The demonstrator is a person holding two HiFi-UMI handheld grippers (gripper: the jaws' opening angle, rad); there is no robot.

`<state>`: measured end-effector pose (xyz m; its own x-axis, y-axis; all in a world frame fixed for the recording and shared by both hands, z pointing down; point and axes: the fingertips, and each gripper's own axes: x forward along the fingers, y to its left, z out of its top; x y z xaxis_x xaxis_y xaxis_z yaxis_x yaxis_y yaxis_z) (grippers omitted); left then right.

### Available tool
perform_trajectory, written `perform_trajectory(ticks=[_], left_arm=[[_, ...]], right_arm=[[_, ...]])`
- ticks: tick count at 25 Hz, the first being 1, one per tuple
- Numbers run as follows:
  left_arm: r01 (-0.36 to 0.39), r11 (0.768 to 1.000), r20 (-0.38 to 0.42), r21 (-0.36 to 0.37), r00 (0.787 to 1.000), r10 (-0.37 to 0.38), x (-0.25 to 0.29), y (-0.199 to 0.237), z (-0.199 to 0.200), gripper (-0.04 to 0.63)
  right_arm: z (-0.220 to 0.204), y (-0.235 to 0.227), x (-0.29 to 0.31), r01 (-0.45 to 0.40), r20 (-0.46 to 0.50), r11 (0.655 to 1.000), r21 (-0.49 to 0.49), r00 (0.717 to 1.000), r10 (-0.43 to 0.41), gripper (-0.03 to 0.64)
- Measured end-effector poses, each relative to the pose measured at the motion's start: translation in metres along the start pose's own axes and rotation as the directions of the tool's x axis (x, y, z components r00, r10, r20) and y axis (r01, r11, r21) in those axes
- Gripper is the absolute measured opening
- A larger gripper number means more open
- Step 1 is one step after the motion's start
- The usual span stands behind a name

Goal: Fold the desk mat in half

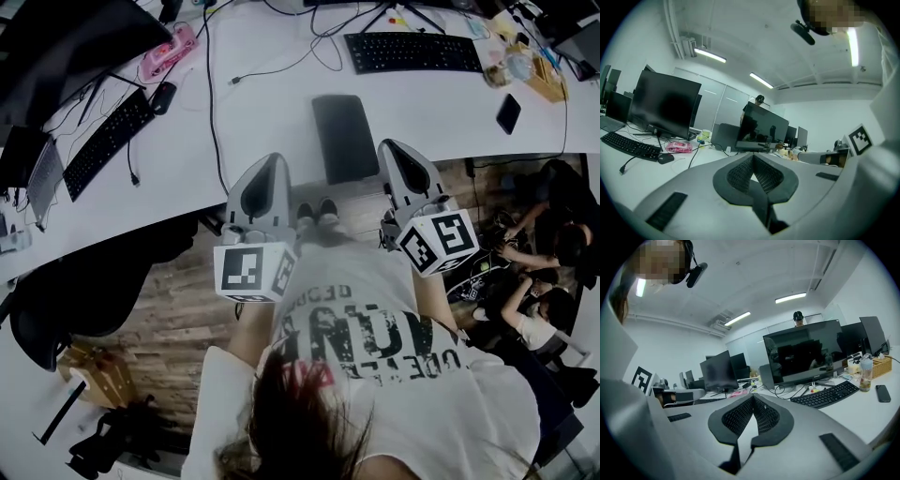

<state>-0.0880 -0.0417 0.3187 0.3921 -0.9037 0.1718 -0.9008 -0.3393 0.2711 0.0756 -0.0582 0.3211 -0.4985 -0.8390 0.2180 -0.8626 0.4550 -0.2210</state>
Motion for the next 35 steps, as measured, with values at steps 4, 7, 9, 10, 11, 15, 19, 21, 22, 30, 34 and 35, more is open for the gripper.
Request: perform_trajectory(ticks=[4,7,9,10,11,15,19,21,22,30,34,35], left_arm=[[-0.011,1.0,-0.005,-0.009,1.0,0.011,-0.004,0.0,-0.005,0.002],[-0.018,1.0,-0.004,-0.016,1.0,0.018,-0.008,-0.002,-0.006,0.002],[-0.025,0.999,-0.004,-0.027,1.0,0.024,-0.01,-0.002,-0.009,0.002],[-0.027,0.999,-0.005,-0.032,1.0,0.027,-0.011,-0.002,-0.01,0.002],[-0.029,0.999,-0.006,-0.034,1.0,0.029,-0.011,-0.001,-0.011,0.002],[-0.034,0.999,-0.002,-0.024,0.999,0.034,-0.009,0.001,-0.012,0.002],[-0.038,0.999,0.002,-0.007,0.999,0.038,-0.003,0.003,-0.011,0.002],[-0.043,0.999,0.007,-0.002,0.999,0.043,0.002,0.002,-0.011,0.002],[-0.045,0.999,0.008,-0.002,0.999,0.045,0.004,0.002,-0.011,0.002],[-0.046,0.999,0.012,-0.018,0.999,0.046,0.022,-0.009,-0.015,0.002],[-0.046,0.999,0.012,-0.021,0.999,0.046,0.029,-0.011,-0.017,0.002],[-0.045,0.999,0.013,-0.021,0.999,0.045,0.031,-0.011,-0.017,0.002]], right_arm=[[-0.001,0.006,0.0,-0.023,-0.003,1.0,-0.001,1.0,0.023,-0.002],[0.0,0.008,-0.002,-0.031,-0.004,1.0,-0.004,1.0,0.031,-0.002],[0.0,0.009,-0.002,-0.034,0.0,0.999,-0.007,0.999,0.034,-0.002],[0.0,0.009,-0.002,-0.036,0.003,0.999,-0.007,0.999,0.036,-0.002],[0.0,0.01,0.0,-0.038,0.005,0.999,-0.008,0.999,0.038,-0.002],[0.001,0.009,0.005,-0.052,0.013,0.999,-0.009,0.999,0.052,-0.002],[0.006,0.006,0.011,-0.065,0.023,0.998,-0.012,0.998,0.065,-0.002],[0.007,0.002,0.015,-0.073,0.024,0.997,-0.015,0.997,0.074,-0.002],[0.008,0.0,0.016,-0.076,0.024,0.997,-0.017,0.997,0.076,-0.002],[0.014,-0.024,0.022,-0.075,0.022,0.997,-0.014,0.997,0.076,-0.002],[0.014,-0.031,0.025,-0.077,0.019,0.997,-0.015,0.997,0.077,-0.002],[0.014,-0.032,0.026,-0.078,0.019,0.997,-0.015,0.997,0.078,-0.002]])
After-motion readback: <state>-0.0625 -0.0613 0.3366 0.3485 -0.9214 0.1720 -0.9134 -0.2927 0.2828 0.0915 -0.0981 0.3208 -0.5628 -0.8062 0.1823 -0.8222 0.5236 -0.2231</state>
